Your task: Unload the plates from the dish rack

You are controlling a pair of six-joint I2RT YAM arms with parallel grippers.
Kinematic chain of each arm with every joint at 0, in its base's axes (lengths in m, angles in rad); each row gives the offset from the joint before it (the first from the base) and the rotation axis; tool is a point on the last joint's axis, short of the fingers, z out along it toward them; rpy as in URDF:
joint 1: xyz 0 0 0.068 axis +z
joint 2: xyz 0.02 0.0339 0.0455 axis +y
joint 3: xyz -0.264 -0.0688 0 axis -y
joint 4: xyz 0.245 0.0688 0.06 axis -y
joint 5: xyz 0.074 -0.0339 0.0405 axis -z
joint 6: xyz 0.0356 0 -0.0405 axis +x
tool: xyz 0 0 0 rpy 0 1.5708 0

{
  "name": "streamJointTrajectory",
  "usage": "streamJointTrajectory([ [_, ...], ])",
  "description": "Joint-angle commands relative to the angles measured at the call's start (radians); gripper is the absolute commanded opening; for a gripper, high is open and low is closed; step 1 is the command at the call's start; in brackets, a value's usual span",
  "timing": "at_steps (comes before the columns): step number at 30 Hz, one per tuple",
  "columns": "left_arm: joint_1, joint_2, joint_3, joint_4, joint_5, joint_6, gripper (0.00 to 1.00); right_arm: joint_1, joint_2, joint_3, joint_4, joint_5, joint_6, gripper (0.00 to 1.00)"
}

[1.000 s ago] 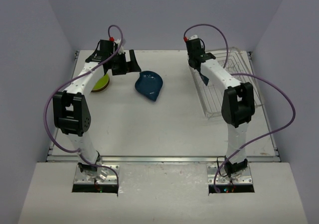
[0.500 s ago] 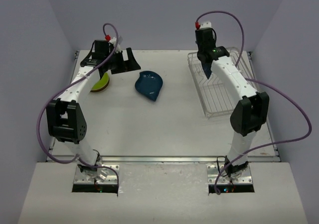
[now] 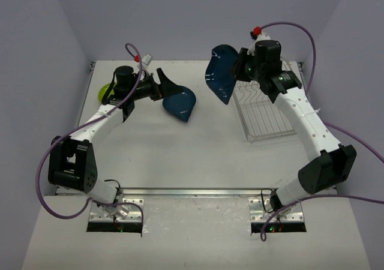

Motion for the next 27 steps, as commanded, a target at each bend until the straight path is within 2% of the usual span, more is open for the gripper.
streamJointTrajectory([
  [1,-0.046,-0.023,0.004,0.163,0.033,-0.081,0.89,0.001,0.012,-0.015,0.143,-0.271,0.211,0.0],
  [9,-0.146,0.057,0.016,0.165,0.002,-0.08,0.82,0.028,0.032,-0.071,0.195,-0.392,0.285,0.0],
  [15,-0.149,0.107,0.02,0.155,0.008,-0.097,0.63,0.041,0.03,-0.081,0.21,-0.428,0.299,0.0],
  [19,-0.15,0.11,0.026,0.162,0.019,-0.1,0.42,0.045,0.039,-0.082,0.222,-0.455,0.307,0.0],
  [21,-0.15,0.108,0.026,0.168,0.029,-0.101,0.28,0.05,0.044,-0.1,0.237,-0.47,0.311,0.0],
  [25,-0.144,0.093,0.009,0.167,0.041,-0.095,0.04,0.053,0.045,-0.134,0.267,-0.493,0.323,0.0],
  [26,-0.14,0.088,0.003,0.168,0.04,-0.094,0.0,0.053,0.045,-0.142,0.274,-0.497,0.326,0.0],
  [27,-0.133,0.083,-0.002,0.172,0.039,-0.094,0.0,0.053,0.045,-0.146,0.279,-0.498,0.327,0.0],
])
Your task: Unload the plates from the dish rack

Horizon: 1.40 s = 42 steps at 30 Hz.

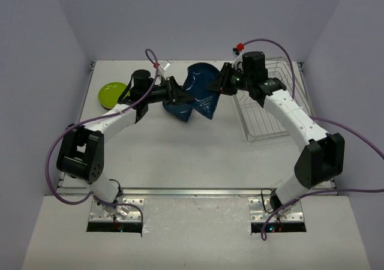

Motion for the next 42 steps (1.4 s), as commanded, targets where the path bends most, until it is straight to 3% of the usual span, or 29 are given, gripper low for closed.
streamJointTrajectory([
  [1,0.01,-0.038,-0.011,0.049,0.0,0.063,0.0,0.016,-0.026,0.0,0.159,-0.081,0.078,0.0],
  [2,0.027,-0.042,-0.012,0.049,0.006,0.061,0.0,0.016,-0.026,0.002,0.156,-0.081,0.075,0.0],
  [4,0.048,-0.047,-0.011,0.042,0.02,0.065,0.0,0.016,-0.025,0.005,0.152,-0.081,0.068,0.11],
  [5,0.071,-0.044,-0.004,0.022,0.033,0.08,0.0,0.016,-0.023,0.002,0.151,-0.074,0.062,0.19],
  [7,0.114,-0.045,0.0,-0.009,0.041,0.108,0.0,0.015,-0.026,-0.018,0.15,-0.053,0.058,0.53],
  [9,0.152,-0.044,0.005,-0.099,0.039,0.188,0.0,0.011,-0.033,-0.03,0.136,-0.02,0.031,0.76],
  [13,0.215,-0.025,0.016,-0.225,0.019,0.305,0.0,-0.023,-0.041,-0.034,0.108,0.039,-0.004,0.96],
  [16,0.26,0.048,0.075,-0.359,-0.004,0.413,0.0,-0.075,-0.049,-0.042,0.098,0.049,-0.018,0.99],
  [20,0.272,0.135,0.132,-0.369,0.001,0.408,0.0,-0.135,-0.049,-0.057,0.096,0.023,-0.009,0.99],
  [28,0.277,0.204,0.072,-0.14,-0.092,0.132,0.0,-0.171,-0.065,-0.078,0.083,0.031,-0.039,0.99],
  [35,0.271,0.186,0.065,-0.154,-0.264,-0.059,0.0,-0.177,-0.051,-0.081,0.081,0.03,-0.041,0.99],
  [42,0.242,0.206,0.091,-0.204,-0.393,-0.102,0.0,-0.182,-0.038,-0.075,0.081,0.033,-0.041,0.99],
])
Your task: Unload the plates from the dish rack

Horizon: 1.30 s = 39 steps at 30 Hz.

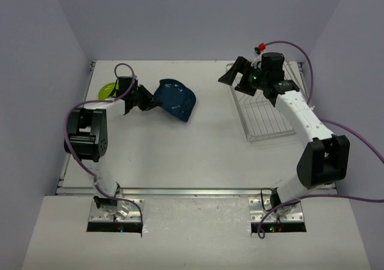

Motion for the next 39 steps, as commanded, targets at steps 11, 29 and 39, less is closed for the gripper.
streamJointTrajectory([
  [11,-0.067,0.031,0.083,0.115,-0.057,-0.123,0.0,-0.014,-0.001,0.006,0.023,0.018,-0.018,0.99],
  [29,-0.099,0.116,0.124,0.101,-0.069,-0.118,0.57,-0.031,0.012,0.014,0.011,0.009,-0.027,0.99],
  [39,-0.154,-0.051,0.177,-0.093,-0.279,0.2,1.0,-0.033,-0.026,0.044,-0.054,0.122,-0.168,0.99],
])
